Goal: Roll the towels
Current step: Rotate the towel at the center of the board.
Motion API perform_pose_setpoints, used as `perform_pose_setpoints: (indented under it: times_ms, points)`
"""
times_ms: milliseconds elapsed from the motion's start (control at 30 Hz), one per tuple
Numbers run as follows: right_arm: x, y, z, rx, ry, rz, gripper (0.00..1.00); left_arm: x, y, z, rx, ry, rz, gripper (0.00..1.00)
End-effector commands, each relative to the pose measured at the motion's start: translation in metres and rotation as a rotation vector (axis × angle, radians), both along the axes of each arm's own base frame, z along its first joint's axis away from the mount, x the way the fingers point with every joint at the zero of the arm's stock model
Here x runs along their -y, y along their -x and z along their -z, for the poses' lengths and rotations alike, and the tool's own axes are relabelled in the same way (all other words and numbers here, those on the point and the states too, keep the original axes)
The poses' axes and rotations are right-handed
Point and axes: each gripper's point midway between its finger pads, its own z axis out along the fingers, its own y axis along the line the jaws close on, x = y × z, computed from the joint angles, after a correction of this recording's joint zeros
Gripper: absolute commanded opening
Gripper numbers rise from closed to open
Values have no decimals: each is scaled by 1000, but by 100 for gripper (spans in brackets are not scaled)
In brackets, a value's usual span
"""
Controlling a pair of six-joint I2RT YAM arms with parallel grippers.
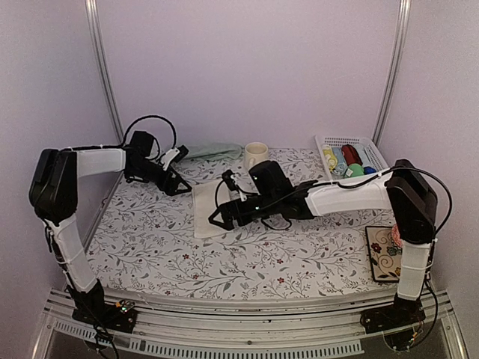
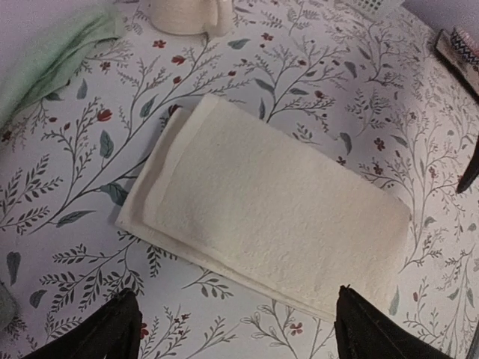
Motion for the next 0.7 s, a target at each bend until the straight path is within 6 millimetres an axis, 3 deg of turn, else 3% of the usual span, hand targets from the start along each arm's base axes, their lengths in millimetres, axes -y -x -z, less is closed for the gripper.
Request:
perform_pose_setpoints:
  times_ms: [0,167,400,567,667]
  points:
    - [-19,-19,0,1,-36,-24,100,26,46,-12,21,112,189,88]
    - [-15,-42,22,-105,-95,-27,97,26,77,-10,133,93,325,82]
    - [-12,-36,55,-258,-123,-81,95,22,96,0,335,-40,428,83]
    - [-11,-30,61,-299,-124,-80,94,29,111,17,442,-133,504,84]
    - [-3,-33,47,-252,-121,-47,94,34,118,21,496,-172,538,84]
